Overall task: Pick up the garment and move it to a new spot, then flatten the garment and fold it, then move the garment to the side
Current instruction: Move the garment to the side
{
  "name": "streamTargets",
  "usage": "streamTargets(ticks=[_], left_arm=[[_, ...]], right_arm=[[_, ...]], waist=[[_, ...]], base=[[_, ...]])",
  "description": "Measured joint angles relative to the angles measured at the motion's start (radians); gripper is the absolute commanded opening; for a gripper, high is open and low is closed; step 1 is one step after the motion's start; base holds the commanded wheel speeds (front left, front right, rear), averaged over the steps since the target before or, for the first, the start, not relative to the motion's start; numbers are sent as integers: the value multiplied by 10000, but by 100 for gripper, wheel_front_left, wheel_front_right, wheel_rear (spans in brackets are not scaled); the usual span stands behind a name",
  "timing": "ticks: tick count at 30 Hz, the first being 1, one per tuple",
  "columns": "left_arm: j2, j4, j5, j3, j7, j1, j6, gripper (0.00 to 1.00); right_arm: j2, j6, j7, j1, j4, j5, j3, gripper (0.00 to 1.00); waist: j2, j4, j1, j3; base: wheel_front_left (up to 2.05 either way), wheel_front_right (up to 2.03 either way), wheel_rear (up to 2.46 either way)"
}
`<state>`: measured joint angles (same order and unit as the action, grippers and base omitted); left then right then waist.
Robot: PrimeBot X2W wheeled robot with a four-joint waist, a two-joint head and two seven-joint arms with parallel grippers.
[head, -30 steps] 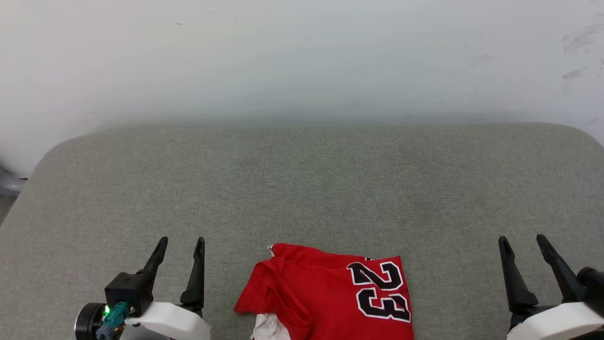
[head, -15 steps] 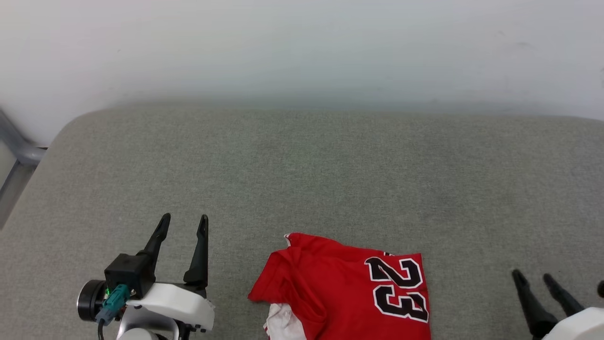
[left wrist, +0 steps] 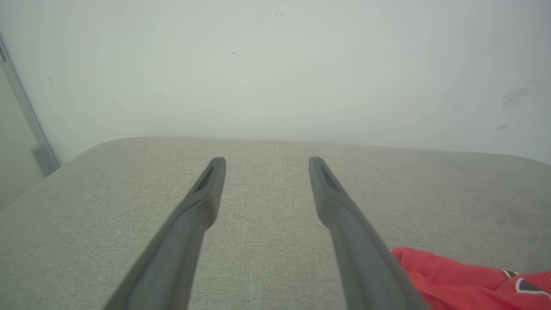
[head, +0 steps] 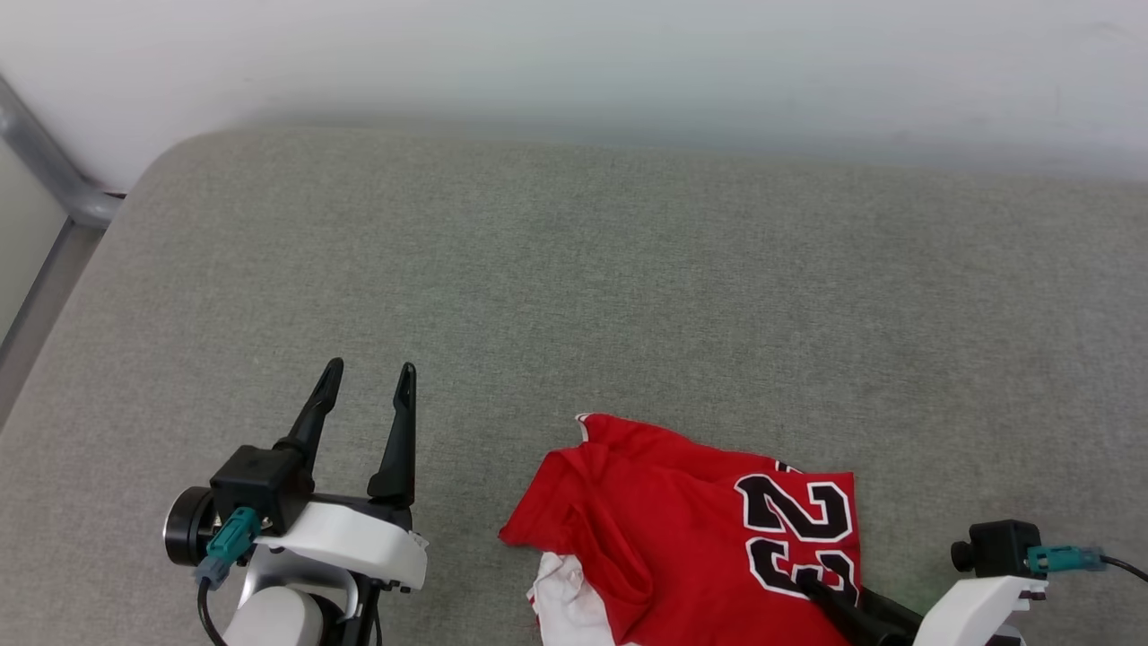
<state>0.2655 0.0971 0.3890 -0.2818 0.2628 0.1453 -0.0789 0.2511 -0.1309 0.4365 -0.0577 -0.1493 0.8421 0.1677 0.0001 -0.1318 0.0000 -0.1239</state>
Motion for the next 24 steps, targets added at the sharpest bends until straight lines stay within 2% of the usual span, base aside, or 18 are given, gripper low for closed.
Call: streamTargets(ticks=[6, 7, 8, 9, 10, 17, 24], left_arm=[[-171, 121, -203, 174, 2, 110, 178, 100], [-198, 127, -244, 215, 2, 128, 201, 100], [-219, 130, -267, 247, 2, 134, 226, 100], [-238, 142, -293, 267, 2, 134, 242, 100], [-261, 169, -336, 286, 2, 134, 259, 100], [-370, 357, -487, 418, 2, -147, 349, 100], [-238, 282, -660, 468, 2, -489, 426, 100]], right_arm=[[82, -12, 130, 500, -943, 512, 504, 100], [82, -12, 136, 578, -1037, 617, 554, 78], [102, -12, 194, 634, -1126, 660, 616, 41], [146, -12, 178, 717, -1143, 656, 683, 18], [159, -10, 115, 771, -1185, 688, 719, 0], [497, -4, -151, 941, -976, 408, 1093, 0], [1179, -2, -119, 1104, -366, -1062, 1005, 0]], waist=[[0, -245, 0, -163], [0, -277, -1, -183], [0, -304, 0, -196], [0, -328, 0, -201], [0, -345, 0, -196], [0, -284, 0, 202], [0, 347, 0, 617]], base=[[0, 0, 0], [0, 0, 0], [0, 0, 0], [0, 0, 0], [0, 0, 0], [0, 0, 0], [0, 0, 0]])
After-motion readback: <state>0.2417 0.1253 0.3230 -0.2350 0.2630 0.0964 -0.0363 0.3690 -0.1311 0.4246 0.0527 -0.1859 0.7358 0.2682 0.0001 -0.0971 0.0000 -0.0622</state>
